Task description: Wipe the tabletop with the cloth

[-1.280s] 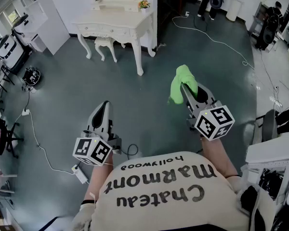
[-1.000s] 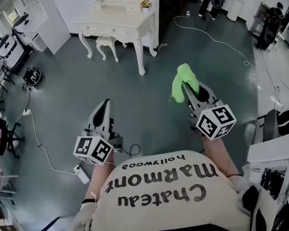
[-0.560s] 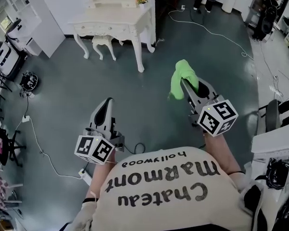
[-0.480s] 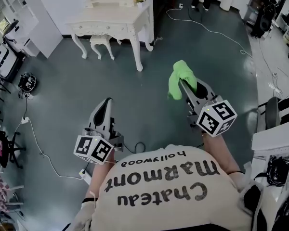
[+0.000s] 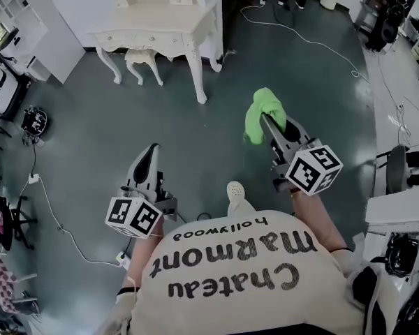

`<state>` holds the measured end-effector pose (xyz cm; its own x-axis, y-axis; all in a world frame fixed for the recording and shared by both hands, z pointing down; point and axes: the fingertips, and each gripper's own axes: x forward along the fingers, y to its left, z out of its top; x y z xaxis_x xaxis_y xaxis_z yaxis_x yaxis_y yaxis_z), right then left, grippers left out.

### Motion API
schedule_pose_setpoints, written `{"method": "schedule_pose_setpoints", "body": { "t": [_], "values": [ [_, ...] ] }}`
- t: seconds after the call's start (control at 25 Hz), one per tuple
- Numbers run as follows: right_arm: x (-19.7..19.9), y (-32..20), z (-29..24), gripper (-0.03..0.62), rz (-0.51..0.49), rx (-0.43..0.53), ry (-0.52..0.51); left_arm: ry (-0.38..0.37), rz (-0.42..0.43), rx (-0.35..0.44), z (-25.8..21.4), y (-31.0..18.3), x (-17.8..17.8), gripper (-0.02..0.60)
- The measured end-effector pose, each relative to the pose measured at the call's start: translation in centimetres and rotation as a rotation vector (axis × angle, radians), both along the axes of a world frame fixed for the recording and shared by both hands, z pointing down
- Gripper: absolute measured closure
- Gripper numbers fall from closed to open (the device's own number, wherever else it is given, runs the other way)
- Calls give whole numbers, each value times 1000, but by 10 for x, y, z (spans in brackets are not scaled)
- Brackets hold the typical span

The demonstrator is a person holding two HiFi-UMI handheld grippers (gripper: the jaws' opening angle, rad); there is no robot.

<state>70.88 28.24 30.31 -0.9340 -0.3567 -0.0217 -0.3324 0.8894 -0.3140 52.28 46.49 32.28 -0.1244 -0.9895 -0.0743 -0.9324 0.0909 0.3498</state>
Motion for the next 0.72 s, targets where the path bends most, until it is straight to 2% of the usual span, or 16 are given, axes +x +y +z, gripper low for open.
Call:
{"method": "schedule_pose_setpoints", "body": {
  "t": [0.2,0.4,0.56,0.72],
  "values": [
    [-51,-64,7,502,-47,1,64,-20,-35,-20,1,-60,-41,575],
    [-104,-134,0,502,-95,9,77,27,-80,-3,2,-118,-84,575],
    [-145,-183,-6,502,-132,-36,40,35,-129,-5,3,-154,-117,575],
    [-180,-213,-2,502,-167,-72,9,52,-213,-11,9,-166,-151,575]
  ]
}}
